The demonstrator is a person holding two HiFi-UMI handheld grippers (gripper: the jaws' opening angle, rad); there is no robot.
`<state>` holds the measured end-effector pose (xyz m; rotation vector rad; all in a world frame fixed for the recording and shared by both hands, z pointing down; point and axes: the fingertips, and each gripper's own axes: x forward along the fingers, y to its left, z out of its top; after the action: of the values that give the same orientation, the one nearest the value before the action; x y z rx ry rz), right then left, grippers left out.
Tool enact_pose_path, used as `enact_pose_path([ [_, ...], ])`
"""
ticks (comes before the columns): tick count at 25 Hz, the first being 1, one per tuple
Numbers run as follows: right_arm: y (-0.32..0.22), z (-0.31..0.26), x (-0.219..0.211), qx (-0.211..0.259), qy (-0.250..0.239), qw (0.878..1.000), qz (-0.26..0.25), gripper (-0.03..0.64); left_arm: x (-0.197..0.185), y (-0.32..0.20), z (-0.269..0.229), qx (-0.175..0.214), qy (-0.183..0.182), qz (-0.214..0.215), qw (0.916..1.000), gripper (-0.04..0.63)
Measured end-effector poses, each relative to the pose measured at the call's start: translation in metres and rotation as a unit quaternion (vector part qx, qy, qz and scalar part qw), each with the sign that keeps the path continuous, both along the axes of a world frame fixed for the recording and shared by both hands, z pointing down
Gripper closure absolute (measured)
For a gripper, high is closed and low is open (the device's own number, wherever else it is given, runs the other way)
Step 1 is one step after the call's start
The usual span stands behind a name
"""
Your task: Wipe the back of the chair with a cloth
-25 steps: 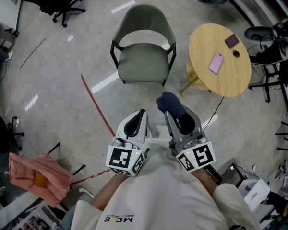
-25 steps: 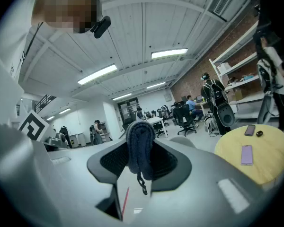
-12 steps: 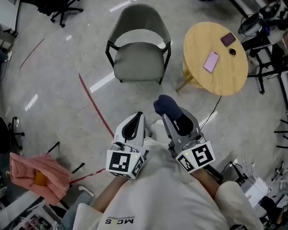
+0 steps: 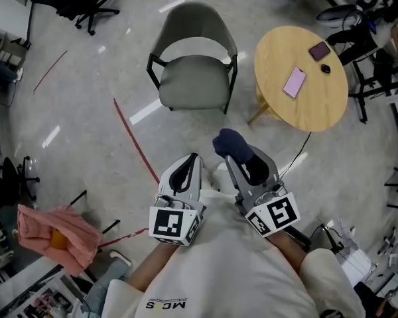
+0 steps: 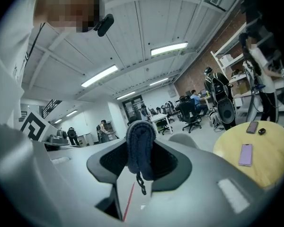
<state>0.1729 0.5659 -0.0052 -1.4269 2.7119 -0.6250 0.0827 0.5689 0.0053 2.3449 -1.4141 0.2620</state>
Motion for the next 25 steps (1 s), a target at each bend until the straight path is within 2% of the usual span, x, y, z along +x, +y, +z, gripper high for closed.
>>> enact_pose_path([
  [5, -0.017, 0.015, -0.005, -0.015, 0.018, 1.000, -0.017, 0.457, -0.008, -0.017, 0.005, 0.006, -0.001, -0.015, 0.9999, 0.595],
  [11, -0.058, 0.020, -0.037, -0.010, 0.037, 0.999, -0.033, 0.456, -0.032, -0.063, 0.015, -0.001, 0.005, -0.008, 1.0000, 0.595],
  [16, -0.124, 0.029, -0.077, -0.019, 0.040, 0.999, -0.012, 0.457, -0.073, -0.131, 0.024, -0.011, 0.006, 0.001, 0.9999, 0.595],
  [23, -0.210, 0.031, -0.141, -0.027, 0.056, 0.997, 0.035, 0.459, -0.137, -0.215, 0.021, -0.004, -0.003, 0.049, 0.9988, 0.595],
  [25, -0.228, 0.030, -0.164, -0.028, 0.058, 0.997, 0.035, 0.459, -0.158, -0.235, 0.022, -0.011, 0.000, 0.057, 0.9983, 0.595],
])
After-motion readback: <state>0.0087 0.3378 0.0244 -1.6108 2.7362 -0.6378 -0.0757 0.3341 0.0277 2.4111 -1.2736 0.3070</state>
